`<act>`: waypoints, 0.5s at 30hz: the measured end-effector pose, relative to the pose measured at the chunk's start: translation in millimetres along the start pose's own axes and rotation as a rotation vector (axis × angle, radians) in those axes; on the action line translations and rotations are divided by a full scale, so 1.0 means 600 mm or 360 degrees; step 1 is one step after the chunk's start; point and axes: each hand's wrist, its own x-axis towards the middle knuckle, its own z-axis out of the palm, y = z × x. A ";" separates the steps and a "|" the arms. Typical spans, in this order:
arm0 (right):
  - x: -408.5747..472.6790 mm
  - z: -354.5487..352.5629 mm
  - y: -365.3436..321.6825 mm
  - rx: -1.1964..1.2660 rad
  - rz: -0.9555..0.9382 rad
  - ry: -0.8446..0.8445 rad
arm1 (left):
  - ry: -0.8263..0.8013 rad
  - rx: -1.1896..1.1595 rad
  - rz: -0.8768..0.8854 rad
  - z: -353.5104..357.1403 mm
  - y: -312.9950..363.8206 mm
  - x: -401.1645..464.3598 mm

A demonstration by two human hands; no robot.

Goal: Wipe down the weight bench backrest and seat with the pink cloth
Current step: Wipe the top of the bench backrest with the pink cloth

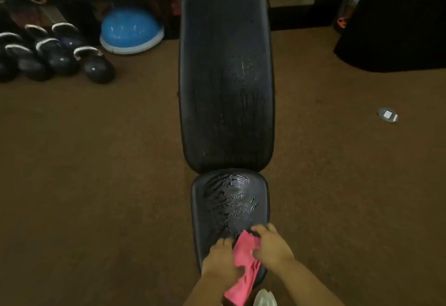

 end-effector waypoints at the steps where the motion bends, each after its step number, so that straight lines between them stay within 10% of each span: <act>1: 0.005 0.008 0.005 -0.0026 0.0024 -0.0046 | -0.0029 0.0015 -0.0029 0.008 0.002 0.004; 15: 0.035 0.027 0.022 -0.0217 -0.0029 -0.0079 | -0.0086 -0.0042 -0.0158 0.024 0.018 0.024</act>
